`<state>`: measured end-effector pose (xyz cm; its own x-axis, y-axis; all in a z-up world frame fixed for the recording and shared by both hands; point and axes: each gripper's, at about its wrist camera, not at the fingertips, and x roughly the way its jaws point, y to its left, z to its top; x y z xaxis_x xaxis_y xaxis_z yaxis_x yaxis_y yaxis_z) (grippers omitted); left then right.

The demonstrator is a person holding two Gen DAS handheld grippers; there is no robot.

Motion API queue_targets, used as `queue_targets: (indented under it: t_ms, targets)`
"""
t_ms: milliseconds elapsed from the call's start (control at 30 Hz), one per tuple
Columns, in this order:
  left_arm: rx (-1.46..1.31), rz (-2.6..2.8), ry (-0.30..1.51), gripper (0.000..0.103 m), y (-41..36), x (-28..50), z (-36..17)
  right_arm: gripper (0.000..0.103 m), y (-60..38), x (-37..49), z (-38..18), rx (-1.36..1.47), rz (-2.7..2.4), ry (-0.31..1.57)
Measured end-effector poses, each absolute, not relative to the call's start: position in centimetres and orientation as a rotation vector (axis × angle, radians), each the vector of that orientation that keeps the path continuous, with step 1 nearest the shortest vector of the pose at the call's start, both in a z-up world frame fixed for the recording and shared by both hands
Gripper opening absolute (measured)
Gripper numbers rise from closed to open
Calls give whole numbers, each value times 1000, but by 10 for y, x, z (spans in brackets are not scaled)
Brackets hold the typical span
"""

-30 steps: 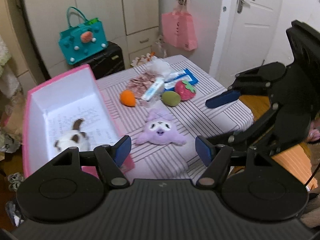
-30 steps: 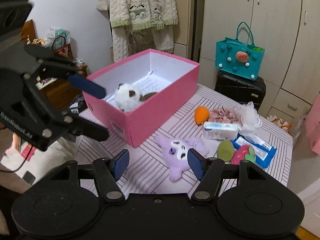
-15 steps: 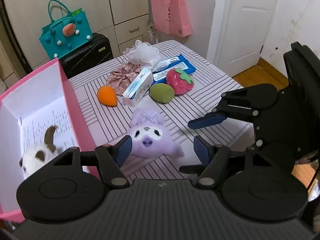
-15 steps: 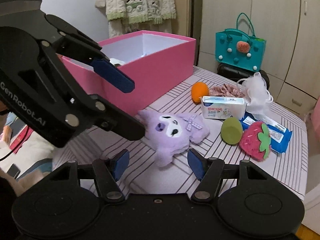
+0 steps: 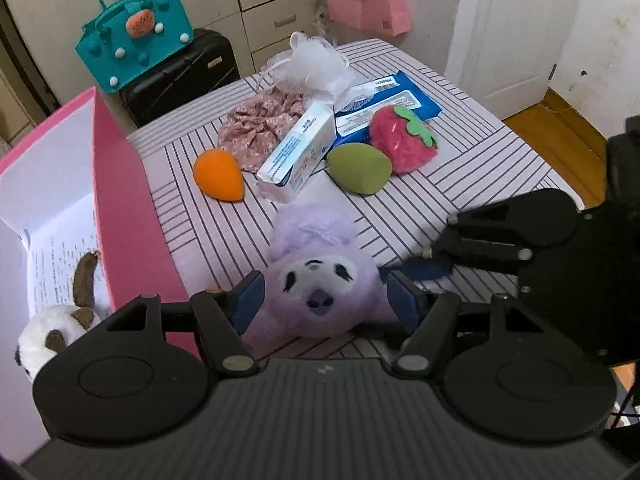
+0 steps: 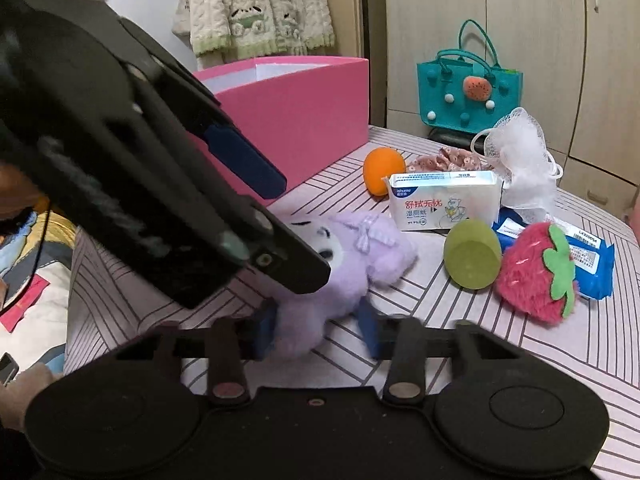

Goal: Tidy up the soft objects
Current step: 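Move the left tool to the purple plush toy and close on it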

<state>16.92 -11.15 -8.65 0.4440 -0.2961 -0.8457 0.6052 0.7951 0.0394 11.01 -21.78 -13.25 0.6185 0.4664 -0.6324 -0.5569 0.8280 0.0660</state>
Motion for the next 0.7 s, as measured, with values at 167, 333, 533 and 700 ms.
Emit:
queue_targets:
  t_ms: [167, 333, 533, 700]
  targets:
    - [242, -627, 999, 66, -106, 168, -86, 17, -231, 105, -128, -122, 619, 726]
    - [197, -658, 982, 66, -105, 161, -86, 16, -243, 96, -124, -179, 614, 761]
    - [131, -673, 1000, 66, -103, 159, -97, 19, -265, 88, -121, -189, 583, 796]
    - [86, -689, 1000, 49, -100, 157, -106, 30, -273, 87, -123, -211, 569, 774]
